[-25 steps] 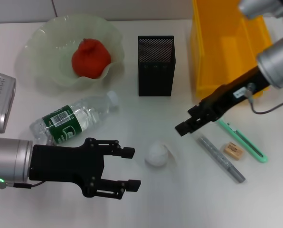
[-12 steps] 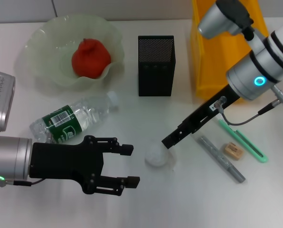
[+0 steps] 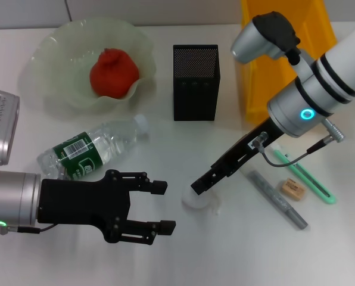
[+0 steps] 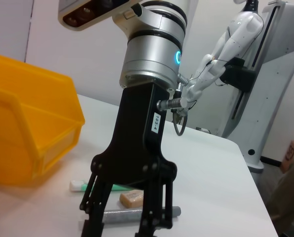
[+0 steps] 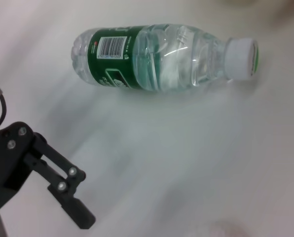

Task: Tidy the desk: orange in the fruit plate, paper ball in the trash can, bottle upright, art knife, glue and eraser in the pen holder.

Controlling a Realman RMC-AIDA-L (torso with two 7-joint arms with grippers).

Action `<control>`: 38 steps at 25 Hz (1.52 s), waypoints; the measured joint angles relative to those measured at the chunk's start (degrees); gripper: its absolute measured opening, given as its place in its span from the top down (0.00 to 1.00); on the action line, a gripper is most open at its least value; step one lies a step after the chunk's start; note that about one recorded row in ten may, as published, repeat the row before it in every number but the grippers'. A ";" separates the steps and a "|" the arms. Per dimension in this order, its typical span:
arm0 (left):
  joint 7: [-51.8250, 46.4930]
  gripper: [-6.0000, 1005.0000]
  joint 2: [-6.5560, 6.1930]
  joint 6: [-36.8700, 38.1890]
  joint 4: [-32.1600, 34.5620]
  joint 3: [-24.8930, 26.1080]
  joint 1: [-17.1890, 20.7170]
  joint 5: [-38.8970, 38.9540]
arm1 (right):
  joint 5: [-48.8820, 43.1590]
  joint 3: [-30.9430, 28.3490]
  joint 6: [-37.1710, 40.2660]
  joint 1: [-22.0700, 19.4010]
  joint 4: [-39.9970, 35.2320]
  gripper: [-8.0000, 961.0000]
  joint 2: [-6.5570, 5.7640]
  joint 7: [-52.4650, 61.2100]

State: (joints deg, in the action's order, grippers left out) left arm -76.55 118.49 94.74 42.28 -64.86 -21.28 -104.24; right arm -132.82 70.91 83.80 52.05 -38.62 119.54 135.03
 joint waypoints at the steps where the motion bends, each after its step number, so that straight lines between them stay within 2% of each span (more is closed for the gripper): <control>1: 0.00 0.23 0.00 0.00 0.00 0.00 0.00 0.00 | 0.09 0.53 -0.56 0.01 0.05 0.14 0.03 0.00; 6: 0.00 0.23 0.01 0.00 -0.42 0.00 0.01 0.00 | 0.17 1.24 -1.70 0.14 0.85 0.14 0.09 0.06; 23: 0.00 0.23 -0.02 -0.84 -0.62 0.00 -0.46 -0.01 | 0.20 2.82 -2.69 0.13 1.40 0.30 0.07 -0.20; 28: 0.00 0.23 -0.02 -1.05 -0.62 0.00 -0.43 -0.01 | 0.20 2.83 -2.73 -0.29 1.09 0.51 0.07 -0.73; 31: 0.00 0.23 -0.02 -1.05 -0.62 0.00 -0.47 -0.01 | 0.21 2.83 -2.71 -0.71 0.60 0.57 0.07 -0.74; 35: 0.00 0.23 -0.02 -1.15 -0.62 0.00 -0.53 0.00 | 0.64 2.06 -1.16 -3.38 -3.83 0.65 -0.06 -0.74; 37: 0.00 0.23 -0.01 -1.15 -0.62 0.00 -0.53 0.07 | 2.56 1.93 -0.05 -6.37 -8.47 0.67 -0.18 -0.75; 38: 0.00 0.23 -0.02 -1.16 -0.61 0.00 -0.44 0.13 | 5.05 1.92 0.80 -10.40 -14.10 0.68 -0.30 -1.31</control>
State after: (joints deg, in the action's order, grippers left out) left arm -76.55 118.47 93.57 41.66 -64.86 -21.72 -104.11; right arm -127.77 72.83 84.60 41.65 -52.72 119.25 133.72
